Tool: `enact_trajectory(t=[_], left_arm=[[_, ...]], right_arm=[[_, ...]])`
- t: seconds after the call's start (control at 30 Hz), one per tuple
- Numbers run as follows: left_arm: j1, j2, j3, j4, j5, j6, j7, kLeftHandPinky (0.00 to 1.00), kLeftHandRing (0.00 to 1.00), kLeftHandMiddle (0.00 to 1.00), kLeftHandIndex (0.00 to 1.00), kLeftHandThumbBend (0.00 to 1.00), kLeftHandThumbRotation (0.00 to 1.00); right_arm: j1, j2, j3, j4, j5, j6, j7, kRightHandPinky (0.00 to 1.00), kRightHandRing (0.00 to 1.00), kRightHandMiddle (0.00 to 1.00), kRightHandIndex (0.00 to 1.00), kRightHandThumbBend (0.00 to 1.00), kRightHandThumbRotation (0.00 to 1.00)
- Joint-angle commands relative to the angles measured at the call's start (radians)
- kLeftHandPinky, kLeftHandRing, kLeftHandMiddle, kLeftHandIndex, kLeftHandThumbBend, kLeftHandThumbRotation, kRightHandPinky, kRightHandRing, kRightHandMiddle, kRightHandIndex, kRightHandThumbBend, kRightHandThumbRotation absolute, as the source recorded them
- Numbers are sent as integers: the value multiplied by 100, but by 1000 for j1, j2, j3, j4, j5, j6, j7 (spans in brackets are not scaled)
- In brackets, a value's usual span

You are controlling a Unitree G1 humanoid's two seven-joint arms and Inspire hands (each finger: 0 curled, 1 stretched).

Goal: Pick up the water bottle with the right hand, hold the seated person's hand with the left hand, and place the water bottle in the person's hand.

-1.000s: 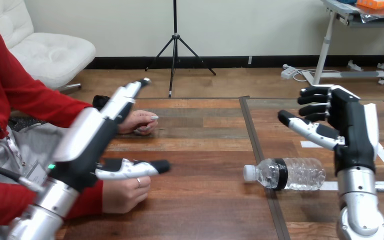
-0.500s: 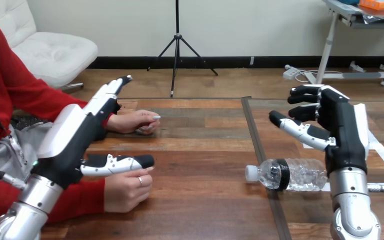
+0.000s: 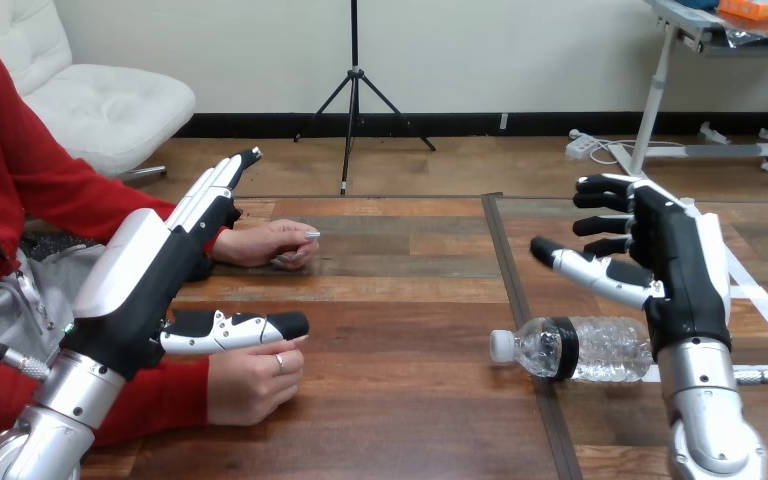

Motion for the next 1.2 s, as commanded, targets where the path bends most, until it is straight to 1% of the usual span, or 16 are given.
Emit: enact_trajectory(t=[0.0,0.03,0.1,0.13,0.2,0.3,0.5,0.6,0.8,0.83,0.9,0.93,1.1,1.17], left_arm=[[-55,0,6,-18,-31,1,6,83,98,99,99,100,63],[-54,0,5,-20,-31,3,6,83,98,99,98,100,63],[-51,1,4,-23,-31,5,5,83,97,98,99,100,63],[-51,1,3,-22,-31,4,5,82,97,98,99,100,63],[-51,1,2,-22,-32,2,5,82,97,98,99,100,64],[-50,0,-1,-21,-45,3,-5,82,97,98,99,100,64],[-49,-1,-3,-22,-49,8,-12,82,97,98,99,100,64],[-47,0,-3,-26,-48,15,-14,82,96,98,99,100,63],[-48,-1,-3,-23,-55,11,-26,82,97,98,99,100,63],[-49,0,-3,-23,-55,11,-28,82,97,98,99,100,63],[-49,0,-3,-23,-56,12,-30,82,97,98,99,100,63],[-51,-1,-4,-20,-58,9,-32,82,97,98,99,100,63],[-58,-2,-5,-8,-68,-6,-38,83,97,98,99,100,61],[-59,-1,-4,-8,-59,-5,-31,83,97,98,99,100,61]], right_arm=[[-19,-54,20,-83,-15,35,67,69,78,79,78,87,0],[-18,-66,23,-88,-19,38,84,70,79,80,79,87,0],[-16,-76,23,-94,-23,42,101,73,82,81,82,89,1],[-15,-91,28,-101,-34,46,115,74,83,82,83,89,2],[-13,-105,31,-110,-47,54,131,76,85,84,85,91,3],[-7,-114,27,-131,-39,72,163,79,87,86,87,95,5],[-2,-144,29,-143,-46,69,203,84,90,88,90,99,6],[0,-161,31,-153,-50,80,226,86,91,89,90,100,7],[2,-209,43,-178,-94,113,270,88,92,90,92,100,10],[-1,-224,48,-180,-104,124,287,88,92,90,92,100,11],[-5,-240,51,-182,-115,138,308,89,93,90,93,99,14],[-12,-255,55,-182,-121,146,328,89,93,91,93,99,14],[-38,-299,69,-180,-145,184,391,90,93,91,94,99,13],[-57,-322,82,-170,-162,190,419,90,93,91,93,99,12]])
